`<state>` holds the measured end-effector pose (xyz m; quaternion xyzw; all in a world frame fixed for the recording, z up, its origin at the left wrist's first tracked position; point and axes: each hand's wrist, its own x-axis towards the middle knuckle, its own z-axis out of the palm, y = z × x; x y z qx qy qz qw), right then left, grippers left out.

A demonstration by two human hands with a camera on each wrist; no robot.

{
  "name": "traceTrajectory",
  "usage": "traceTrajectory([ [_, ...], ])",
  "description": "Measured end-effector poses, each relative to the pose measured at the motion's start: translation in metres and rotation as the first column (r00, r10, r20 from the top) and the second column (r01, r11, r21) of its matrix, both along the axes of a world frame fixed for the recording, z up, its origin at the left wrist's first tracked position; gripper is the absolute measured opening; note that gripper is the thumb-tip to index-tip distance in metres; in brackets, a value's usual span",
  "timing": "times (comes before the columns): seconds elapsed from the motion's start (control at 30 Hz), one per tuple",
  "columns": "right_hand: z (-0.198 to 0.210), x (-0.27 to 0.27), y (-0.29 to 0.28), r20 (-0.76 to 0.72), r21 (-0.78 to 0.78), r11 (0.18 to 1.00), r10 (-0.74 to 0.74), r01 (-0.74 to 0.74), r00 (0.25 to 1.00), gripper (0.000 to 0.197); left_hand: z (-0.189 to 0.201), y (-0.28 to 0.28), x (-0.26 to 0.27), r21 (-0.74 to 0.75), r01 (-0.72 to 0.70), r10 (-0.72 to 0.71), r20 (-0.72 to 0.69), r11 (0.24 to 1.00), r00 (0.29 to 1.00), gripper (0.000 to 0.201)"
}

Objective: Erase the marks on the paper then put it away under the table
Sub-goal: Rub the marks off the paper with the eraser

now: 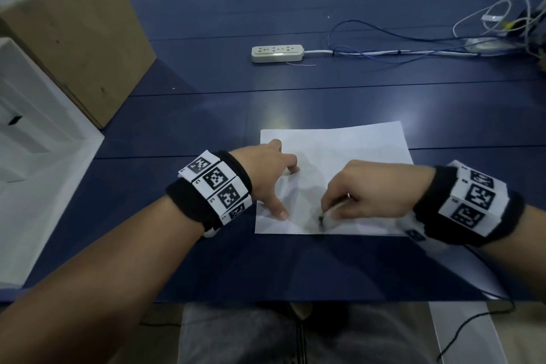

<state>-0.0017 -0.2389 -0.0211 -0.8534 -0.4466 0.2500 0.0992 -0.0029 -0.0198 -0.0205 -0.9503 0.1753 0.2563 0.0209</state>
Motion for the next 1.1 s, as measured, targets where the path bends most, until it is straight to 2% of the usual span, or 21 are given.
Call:
traceTrajectory([
  [0.13,-0.001,0.039,-0.002,0.227,0.04,0.979,-0.203,0.199,0.953,0.026,0.001,-0.001,-0.001,-0.002,0.004,-0.004,0.008,1.0,1.0,0.094],
  [0.2,-0.004,0.038,-0.004,0.273,0.047,0.98,-0.2,0.195,0.941,0.025,0.001,0.001,-0.001,-0.007,0.0,0.0,0.01,1.0,1.0,0.094],
  [0.27,-0.004,0.022,-0.004,0.221,0.038,0.994,-0.111,0.106,0.969,0.025,0.0,0.002,-0.001,-0.019,-0.004,0.004,0.009,1.0,1.0,0.094],
  [0.33,-0.003,0.002,-0.003,0.11,0.007,1.0,-0.028,0.027,0.994,0.035,-0.001,0.002,-0.001,-0.023,0.001,0.0,0.007,1.0,1.0,0.094],
  [0.4,-0.002,0.002,-0.003,0.051,-0.009,0.999,-0.045,0.045,0.998,0.041,0.0,0.001,0.0,-0.015,0.009,-0.008,0.007,1.0,1.0,0.094],
  [0.47,-0.002,0.018,-0.004,0.146,-0.017,0.993,-0.11,0.113,0.983,0.03,0.001,0.0,0.0,-0.002,0.01,-0.009,0.007,1.0,1.0,0.095],
  [0.53,-0.002,0.031,-0.006,0.252,-0.001,0.979,-0.195,0.202,0.948,0.028,0.001,-0.001,-0.001,0.005,0.007,-0.007,0.004,1.0,1.0,0.094],
  [0.6,-0.006,0.031,-0.007,0.28,0.026,0.981,-0.19,0.19,0.941,0.028,0.001,0.0,-0.001,0.001,0.004,-0.004,0.008,1.0,1.0,0.095],
  [0.7,-0.009,0.003,-0.005,0.112,0.035,0.998,-0.054,0.05,0.992,0.024,0.0,0.001,-0.002,-0.01,-0.003,0.003,0.007,1.0,1.0,0.095],
  [0.77,-0.008,-0.007,-0.001,0.016,0.012,1.0,-0.005,0.004,1.0,0.021,0.0,0.001,-0.002,-0.012,-0.003,0.004,0.007,1.0,1.0,0.095],
  [0.83,-0.007,0.009,0.0,0.096,-0.003,0.998,-0.057,0.057,0.994,0.019,0.0,0.001,-0.001,-0.013,-0.001,0.001,0.005,1.0,1.0,0.095],
  [0.93,-0.003,0.034,-0.006,0.215,0.016,0.977,-0.213,0.214,0.953,0.028,0.001,0.0,-0.002,-0.015,0.0,0.0,0.005,1.0,1.0,0.094],
  [1.03,-0.005,0.022,-0.008,0.216,0.018,0.992,-0.123,0.122,0.969,0.021,0.0,0.001,-0.001,-0.018,-0.004,0.004,0.005,1.0,1.0,0.094],
  [1.1,-0.006,0.001,-0.005,0.086,-0.001,1.0,-0.019,0.019,0.996,0.017,-0.001,0.002,-0.001,-0.024,-0.003,0.003,0.004,1.0,1.0,0.095],
])
